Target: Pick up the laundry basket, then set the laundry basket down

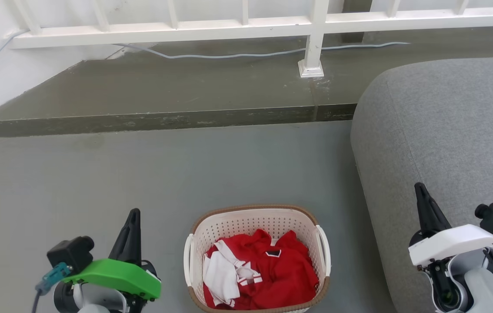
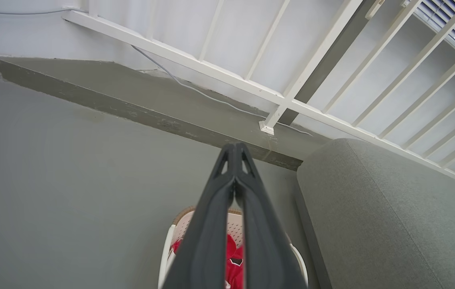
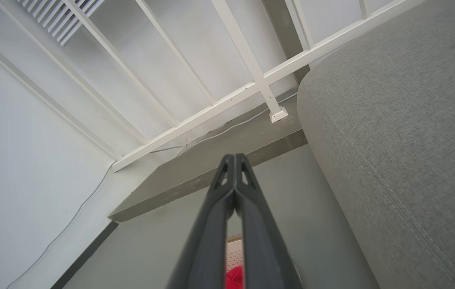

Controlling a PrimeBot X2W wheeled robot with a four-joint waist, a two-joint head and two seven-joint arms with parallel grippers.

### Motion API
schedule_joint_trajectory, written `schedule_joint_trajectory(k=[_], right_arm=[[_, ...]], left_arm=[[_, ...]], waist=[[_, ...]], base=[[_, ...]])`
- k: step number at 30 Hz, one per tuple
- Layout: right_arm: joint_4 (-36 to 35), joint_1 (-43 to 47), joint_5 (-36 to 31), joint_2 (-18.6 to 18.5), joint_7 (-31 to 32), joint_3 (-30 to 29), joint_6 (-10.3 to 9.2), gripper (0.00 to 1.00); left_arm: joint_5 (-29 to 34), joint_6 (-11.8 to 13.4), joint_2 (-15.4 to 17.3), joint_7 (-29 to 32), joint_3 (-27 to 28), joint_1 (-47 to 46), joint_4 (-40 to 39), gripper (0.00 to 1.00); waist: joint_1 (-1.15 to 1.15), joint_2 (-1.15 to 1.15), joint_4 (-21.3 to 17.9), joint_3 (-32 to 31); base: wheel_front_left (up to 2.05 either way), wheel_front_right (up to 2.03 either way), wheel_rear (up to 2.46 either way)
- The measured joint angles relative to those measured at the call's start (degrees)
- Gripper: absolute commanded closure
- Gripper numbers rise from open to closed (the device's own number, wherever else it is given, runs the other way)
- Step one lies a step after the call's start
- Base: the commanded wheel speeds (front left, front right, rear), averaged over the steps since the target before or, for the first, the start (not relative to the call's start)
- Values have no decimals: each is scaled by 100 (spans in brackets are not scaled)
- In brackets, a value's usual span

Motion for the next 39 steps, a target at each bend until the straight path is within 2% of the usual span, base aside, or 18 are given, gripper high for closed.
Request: schedule_joint_trajectory(k=[39], right_arm=[[-30,-52,2503,223,782,-697,100,100]], left_arm=[[-2684,-200,2,757,742,-2,60,100]], waist=[[0,0,45,-19]], base=[[0,0,0]])
